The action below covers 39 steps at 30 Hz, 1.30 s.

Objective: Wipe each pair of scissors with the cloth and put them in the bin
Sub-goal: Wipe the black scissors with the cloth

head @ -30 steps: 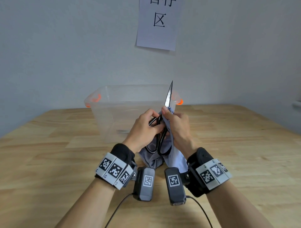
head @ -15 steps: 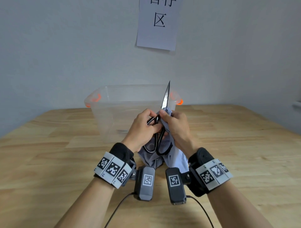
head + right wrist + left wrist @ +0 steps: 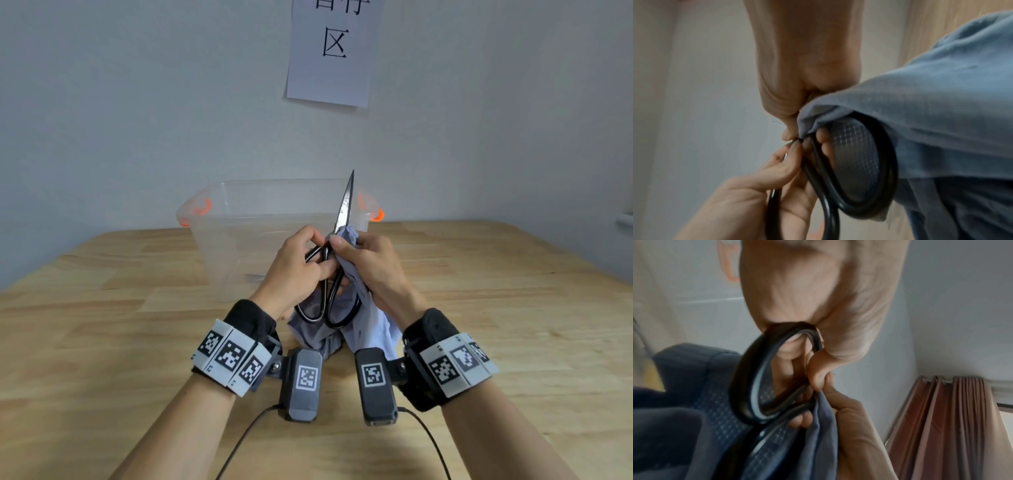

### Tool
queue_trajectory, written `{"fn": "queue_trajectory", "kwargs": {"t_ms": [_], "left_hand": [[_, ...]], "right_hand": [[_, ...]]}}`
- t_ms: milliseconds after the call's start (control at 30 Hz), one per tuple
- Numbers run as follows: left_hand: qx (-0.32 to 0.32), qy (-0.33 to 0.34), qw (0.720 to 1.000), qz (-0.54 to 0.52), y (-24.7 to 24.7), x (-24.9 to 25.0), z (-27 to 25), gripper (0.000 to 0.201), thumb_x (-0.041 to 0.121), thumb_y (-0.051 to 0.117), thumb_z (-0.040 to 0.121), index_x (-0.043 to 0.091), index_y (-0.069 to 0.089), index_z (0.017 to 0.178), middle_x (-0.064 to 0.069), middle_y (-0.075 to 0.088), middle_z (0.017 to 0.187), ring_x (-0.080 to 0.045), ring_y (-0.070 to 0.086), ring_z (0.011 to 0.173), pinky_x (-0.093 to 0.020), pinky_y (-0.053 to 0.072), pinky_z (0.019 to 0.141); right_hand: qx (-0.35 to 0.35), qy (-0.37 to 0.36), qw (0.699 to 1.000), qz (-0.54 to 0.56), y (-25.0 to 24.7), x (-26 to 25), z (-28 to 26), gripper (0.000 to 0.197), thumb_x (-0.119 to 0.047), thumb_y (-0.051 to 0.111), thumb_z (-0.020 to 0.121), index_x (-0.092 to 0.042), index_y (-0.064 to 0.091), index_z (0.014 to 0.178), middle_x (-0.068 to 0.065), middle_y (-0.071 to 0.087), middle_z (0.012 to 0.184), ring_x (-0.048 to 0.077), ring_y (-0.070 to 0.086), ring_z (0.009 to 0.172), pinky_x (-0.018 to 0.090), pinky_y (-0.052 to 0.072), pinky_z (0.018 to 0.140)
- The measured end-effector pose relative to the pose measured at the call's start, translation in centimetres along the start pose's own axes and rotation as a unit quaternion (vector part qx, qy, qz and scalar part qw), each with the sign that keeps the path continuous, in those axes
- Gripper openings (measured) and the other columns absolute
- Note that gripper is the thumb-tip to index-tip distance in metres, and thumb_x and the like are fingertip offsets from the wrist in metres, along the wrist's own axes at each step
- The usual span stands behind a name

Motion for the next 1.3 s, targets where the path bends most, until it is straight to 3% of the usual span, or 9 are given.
{"fn": "queue_trajectory", "kwargs": {"t_ms": [200, 300, 400, 467, 567, 800, 967, 1133, 1300], "left_hand": [[-0.021, 0.018, 0.999, 0.043, 1.0, -0.4, -0.1, 0.015, 0.001, 0.062, 0.095, 0.005, 0.047, 0.093, -0.011, 0.072, 0.078, -0.033, 0.074, 0.074, -0.052, 0.060, 0.076], [-0.033, 0.027, 0.997, 0.066, 1.1, 0.0, -0.1, 0.018, 0.010, 0.064, 0.093, 0.013, 0.047, 0.092, -0.016, 0.072, 0.082, -0.038, 0.073, 0.074, -0.060, 0.057, 0.077], [-0.039, 0.015, 0.998, 0.046, 0.7, 0.2, -0.2, 0.018, 0.004, 0.062, 0.095, 0.008, 0.045, 0.095, -0.021, 0.069, 0.085, -0.035, 0.073, 0.073, -0.046, 0.061, 0.066], [-0.042, 0.005, 0.999, 0.003, 0.6, 0.3, -0.4, 0.016, -0.005, 0.057, 0.096, 0.004, 0.045, 0.098, -0.024, 0.065, 0.091, -0.032, 0.073, 0.071, -0.036, 0.060, 0.059], [-0.031, -0.005, 0.999, -0.027, 0.2, 0.3, -0.4, 0.017, -0.009, 0.055, 0.096, 0.005, 0.045, 0.099, -0.025, 0.062, 0.094, -0.032, 0.071, 0.067, -0.035, 0.059, 0.055], [-0.005, -0.023, 0.997, -0.068, -0.6, 0.1, -0.3, 0.021, -0.014, 0.054, 0.093, 0.005, 0.048, 0.100, -0.020, 0.069, 0.086, -0.033, 0.073, 0.067, -0.035, 0.059, 0.053], [0.012, -0.009, 0.998, -0.058, -1.2, 0.4, -0.2, 0.020, -0.014, 0.054, 0.092, 0.003, 0.050, 0.100, -0.017, 0.071, 0.087, -0.037, 0.074, 0.072, -0.037, 0.059, 0.057], [0.008, -0.001, 0.998, -0.057, -1.2, 0.8, -0.4, 0.021, -0.014, 0.054, 0.092, 0.003, 0.048, 0.102, -0.028, 0.070, 0.094, -0.040, 0.073, 0.073, -0.042, 0.062, 0.060], [0.007, -0.003, 0.999, -0.048, -1.2, 0.9, -0.5, 0.020, -0.014, 0.053, 0.092, 0.002, 0.049, 0.104, -0.030, 0.068, 0.098, -0.037, 0.074, 0.071, -0.048, 0.061, 0.064]], "right_hand": [[0.156, -0.011, 0.985, -0.078, -1.8, 0.4, 0.1, 0.054, -0.053, 0.072, 0.078, -0.014, 0.044, 0.052, 0.003, 0.038, 0.049, 0.018, 0.035, 0.049, 0.035, 0.033, 0.053], [0.176, -0.028, 0.979, -0.101, -2.1, -0.3, -0.1, 0.064, -0.045, 0.071, 0.087, -0.020, 0.037, 0.039, -0.004, 0.034, 0.043, 0.017, 0.032, 0.050, 0.032, 0.029, 0.053], [0.160, -0.029, 0.981, -0.107, -1.8, -0.5, 0.0, 0.070, -0.037, 0.066, 0.094, -0.020, 0.038, 0.032, -0.012, 0.033, 0.036, 0.013, 0.032, 0.042, 0.028, 0.029, 0.049], [0.119, -0.023, 0.990, -0.065, -1.3, -0.5, -0.1, 0.063, -0.028, 0.060, 0.099, -0.021, 0.044, 0.039, -0.009, 0.040, 0.036, 0.012, 0.038, 0.034, 0.025, 0.034, 0.043], [0.049, -0.007, 0.999, 0.007, -0.9, -1.0, -0.4, 0.042, -0.017, 0.055, 0.101, -0.001, 0.052, 0.063, 0.003, 0.051, 0.043, 0.016, 0.046, 0.033, 0.024, 0.041, 0.036], [-0.050, 0.038, 0.998, 0.020, -0.5, -0.3, -0.3, 0.031, -0.017, 0.046, 0.105, -0.002, 0.061, 0.083, 0.014, 0.067, 0.073, 0.026, 0.064, 0.066, 0.035, 0.055, 0.061], [-0.006, 0.041, 0.999, -0.004, -1.8, -0.6, 0.4, 0.029, -0.014, 0.041, 0.107, 0.002, 0.061, 0.093, 0.007, 0.063, 0.078, 0.022, 0.059, 0.082, 0.044, 0.049, 0.088], [-0.014, 0.052, 0.999, -0.010, -2.3, -0.8, 0.4, 0.019, -0.014, 0.052, 0.102, -0.005, 0.064, 0.092, 0.015, 0.065, 0.085, 0.024, 0.062, 0.082, 0.035, 0.052, 0.079], [-0.001, 0.047, 0.997, 0.067, -2.6, -1.2, 0.4, 0.016, -0.011, 0.057, 0.098, -0.005, 0.061, 0.084, 0.003, 0.066, 0.067, 0.011, 0.063, 0.062, 0.021, 0.053, 0.061]]}}
Point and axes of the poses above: each hand's wrist, its own z-axis towards the middle knuckle, its own y-axis out of the palm, x = y × z, the point moved 8 cm from there along z, towards the middle knuckle
